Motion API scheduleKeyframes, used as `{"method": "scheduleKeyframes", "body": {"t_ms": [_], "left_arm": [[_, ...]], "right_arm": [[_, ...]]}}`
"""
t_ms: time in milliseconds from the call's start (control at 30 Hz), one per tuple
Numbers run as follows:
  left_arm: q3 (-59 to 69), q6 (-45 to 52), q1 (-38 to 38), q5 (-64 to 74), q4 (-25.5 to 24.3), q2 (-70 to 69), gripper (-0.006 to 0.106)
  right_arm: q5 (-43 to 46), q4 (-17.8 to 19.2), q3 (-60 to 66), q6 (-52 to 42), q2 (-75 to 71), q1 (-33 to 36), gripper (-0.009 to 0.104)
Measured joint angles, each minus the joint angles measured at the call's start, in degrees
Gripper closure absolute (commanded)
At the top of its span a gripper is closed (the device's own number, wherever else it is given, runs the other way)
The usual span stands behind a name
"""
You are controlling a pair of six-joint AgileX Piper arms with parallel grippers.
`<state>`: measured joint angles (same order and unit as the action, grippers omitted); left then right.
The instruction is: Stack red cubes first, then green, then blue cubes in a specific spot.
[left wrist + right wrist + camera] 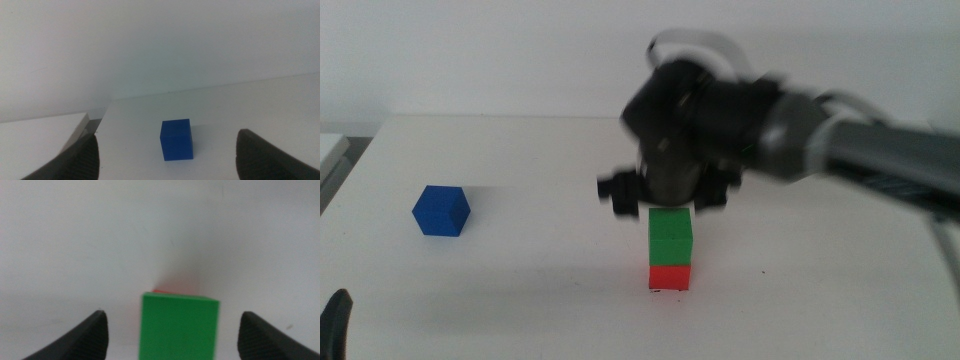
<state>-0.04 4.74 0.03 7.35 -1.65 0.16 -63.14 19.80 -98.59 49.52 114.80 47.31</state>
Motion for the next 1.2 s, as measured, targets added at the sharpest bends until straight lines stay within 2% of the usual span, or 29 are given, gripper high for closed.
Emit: {"method": "scheduleKeyframes", "body": {"t_ms": [67, 133, 167, 367, 633, 933, 1200], "left_arm": [[0.00, 0.00, 0.00, 0.00, 0.00, 0.00, 0.007], [0.00, 0.00, 0.00, 0.00, 0.00, 0.00, 0.007], [0.00, 0.00, 0.00, 0.00, 0.00, 0.00, 0.007], [0.00, 0.00, 0.00, 0.00, 0.00, 0.00, 0.007], [0.00, 0.00, 0.00, 0.00, 0.00, 0.00, 0.007], [0.00, 0.00, 0.00, 0.00, 0.00, 0.00, 0.007], [0.00, 0.00, 0.00, 0.00, 0.00, 0.00, 0.007]], "right_arm": [[0.28, 0.84, 0.00, -3.11, -5.22, 0.52, 0.018], [0.59, 1.23, 0.00, -7.27, -11.83, 0.60, 0.004], [0.74, 1.31, 0.00, -9.64, -15.05, 0.60, 0.002], [2.00, 0.32, 7.91, -23.30, -32.15, 0.49, 0.002], [3.07, -10.24, 25.98, -39.30, -57.62, 0.26, 0.002], [3.33, -18.80, 36.43, -47.56, -75.77, 0.26, 0.002], [4.00, -20.22, 36.59, -48.77, -77.61, 0.26, 0.002]]}}
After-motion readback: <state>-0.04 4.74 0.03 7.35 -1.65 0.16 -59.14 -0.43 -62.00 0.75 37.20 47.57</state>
